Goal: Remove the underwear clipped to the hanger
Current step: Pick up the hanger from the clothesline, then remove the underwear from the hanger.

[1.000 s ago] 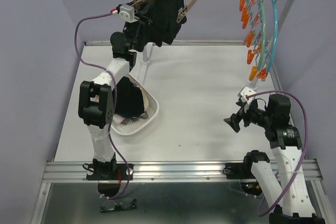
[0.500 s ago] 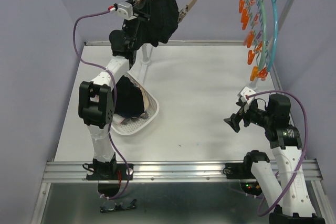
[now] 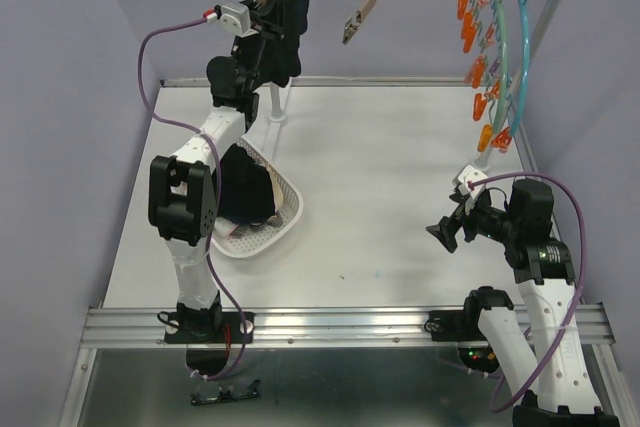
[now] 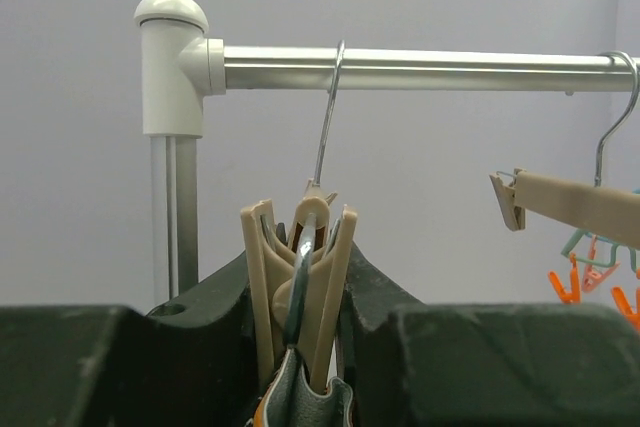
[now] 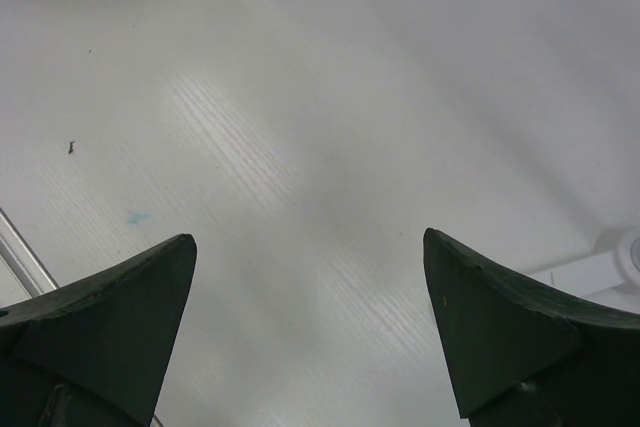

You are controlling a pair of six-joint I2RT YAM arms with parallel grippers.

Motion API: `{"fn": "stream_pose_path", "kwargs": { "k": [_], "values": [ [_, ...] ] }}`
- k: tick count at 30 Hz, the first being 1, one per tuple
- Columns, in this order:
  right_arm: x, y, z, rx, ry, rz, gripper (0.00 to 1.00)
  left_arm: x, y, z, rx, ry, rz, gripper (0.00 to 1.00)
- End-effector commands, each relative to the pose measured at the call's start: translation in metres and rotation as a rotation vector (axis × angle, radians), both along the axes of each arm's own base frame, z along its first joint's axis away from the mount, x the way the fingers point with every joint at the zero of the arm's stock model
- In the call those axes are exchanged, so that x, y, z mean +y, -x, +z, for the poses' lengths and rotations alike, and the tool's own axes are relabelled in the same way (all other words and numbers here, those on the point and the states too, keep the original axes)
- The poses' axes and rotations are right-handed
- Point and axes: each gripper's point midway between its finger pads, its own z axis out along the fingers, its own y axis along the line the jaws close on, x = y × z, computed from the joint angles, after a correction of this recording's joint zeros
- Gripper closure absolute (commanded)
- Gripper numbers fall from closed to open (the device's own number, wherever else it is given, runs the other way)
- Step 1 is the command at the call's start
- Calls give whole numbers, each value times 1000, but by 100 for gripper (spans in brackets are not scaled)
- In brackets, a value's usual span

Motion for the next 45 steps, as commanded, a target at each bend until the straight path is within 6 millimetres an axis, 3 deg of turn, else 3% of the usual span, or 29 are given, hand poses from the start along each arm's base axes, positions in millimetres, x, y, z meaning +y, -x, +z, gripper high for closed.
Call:
{"fn": "stream_pose_path", "kwargs": {
  "k": [1,8,16,26,36,40,45],
  "values": [
    [1,-4,1,-28,-5,12,0,42,158,137,-638,166,-16,100],
    [1,-4,1,-30,-4,13,0,45,184,158,-705,184,-52,100],
    [1,-4,2,-34,-4,13,0,44,187,160,-695,159,-45,100],
    [1,-4,2,-34,-3,13,0,51,182,120,-589,119,-29,100],
    [0,-5,0,-27,-1,8,0,52,205,102,-562,71,-75,100],
    [0,-5,-2,-22,1,7,0,53,220,103,-572,64,-93,100],
    [0,-5,-2,-23,3,6,0,49,231,86,-514,27,-150,100]
  ]
}}
